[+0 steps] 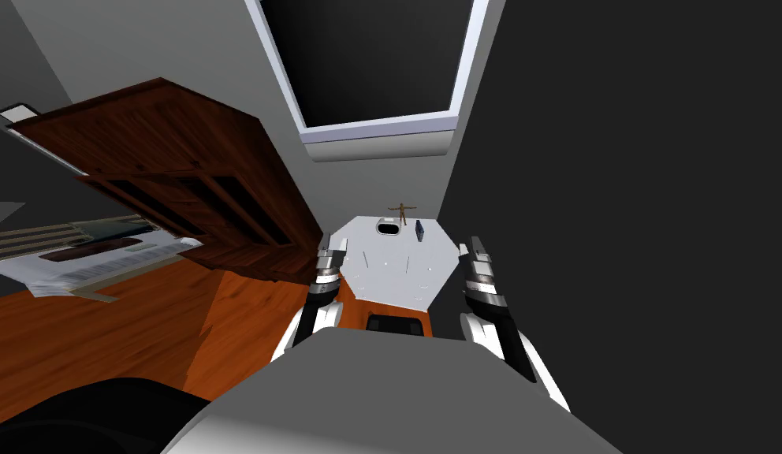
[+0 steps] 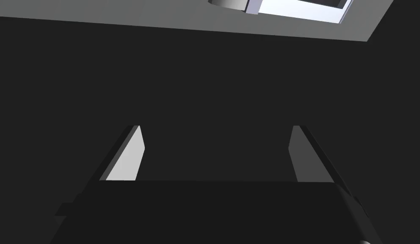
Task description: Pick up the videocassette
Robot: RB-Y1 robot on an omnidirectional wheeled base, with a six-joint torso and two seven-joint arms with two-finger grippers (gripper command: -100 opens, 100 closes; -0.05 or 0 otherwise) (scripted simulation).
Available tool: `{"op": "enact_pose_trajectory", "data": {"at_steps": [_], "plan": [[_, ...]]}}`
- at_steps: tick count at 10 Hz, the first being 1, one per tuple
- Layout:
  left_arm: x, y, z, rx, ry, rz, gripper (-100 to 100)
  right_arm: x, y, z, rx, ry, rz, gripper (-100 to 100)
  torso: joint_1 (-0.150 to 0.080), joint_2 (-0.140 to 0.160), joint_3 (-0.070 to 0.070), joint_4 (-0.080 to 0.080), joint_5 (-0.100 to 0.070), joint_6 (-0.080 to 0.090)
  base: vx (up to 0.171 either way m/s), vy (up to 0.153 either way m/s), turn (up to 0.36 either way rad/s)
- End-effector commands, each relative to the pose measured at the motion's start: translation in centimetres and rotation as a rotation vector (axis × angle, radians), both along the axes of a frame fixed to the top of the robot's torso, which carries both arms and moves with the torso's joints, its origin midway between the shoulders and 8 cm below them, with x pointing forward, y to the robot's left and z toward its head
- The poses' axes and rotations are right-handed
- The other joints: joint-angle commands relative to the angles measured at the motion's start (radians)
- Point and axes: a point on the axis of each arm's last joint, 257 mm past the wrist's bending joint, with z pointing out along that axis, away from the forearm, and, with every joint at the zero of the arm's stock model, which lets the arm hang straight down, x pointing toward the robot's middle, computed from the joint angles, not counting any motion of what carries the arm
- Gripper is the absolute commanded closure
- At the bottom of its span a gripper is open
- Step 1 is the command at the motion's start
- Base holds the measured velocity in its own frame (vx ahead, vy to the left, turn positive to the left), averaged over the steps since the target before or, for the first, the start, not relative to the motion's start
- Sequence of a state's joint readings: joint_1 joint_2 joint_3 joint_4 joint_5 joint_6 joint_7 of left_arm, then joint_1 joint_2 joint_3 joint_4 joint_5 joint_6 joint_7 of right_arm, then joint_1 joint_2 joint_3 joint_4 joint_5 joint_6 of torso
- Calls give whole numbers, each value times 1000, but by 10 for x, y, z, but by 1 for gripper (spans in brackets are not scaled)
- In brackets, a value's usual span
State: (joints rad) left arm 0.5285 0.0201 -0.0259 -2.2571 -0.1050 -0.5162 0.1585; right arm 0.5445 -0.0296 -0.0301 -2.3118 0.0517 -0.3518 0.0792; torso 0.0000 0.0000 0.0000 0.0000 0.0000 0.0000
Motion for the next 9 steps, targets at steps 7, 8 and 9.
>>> {"op": "enact_pose_trajectory", "data": {"at_steps": [7,8,9], "plan": [[0,0,0,0,0,0,0,47,-8,-27,-59,141,21,-100,8,0,0,0,2,0,1,103,42],[0,0,0,0,0,0,0,58,-14,-31,-75,166,19,-100,7,0,0,0,2,0,-45,110,45],[0,0,0,0,0,0,0,59,-15,-34,-72,179,15,-100,7,2,1,0,2,0,-32,87,17]]}}
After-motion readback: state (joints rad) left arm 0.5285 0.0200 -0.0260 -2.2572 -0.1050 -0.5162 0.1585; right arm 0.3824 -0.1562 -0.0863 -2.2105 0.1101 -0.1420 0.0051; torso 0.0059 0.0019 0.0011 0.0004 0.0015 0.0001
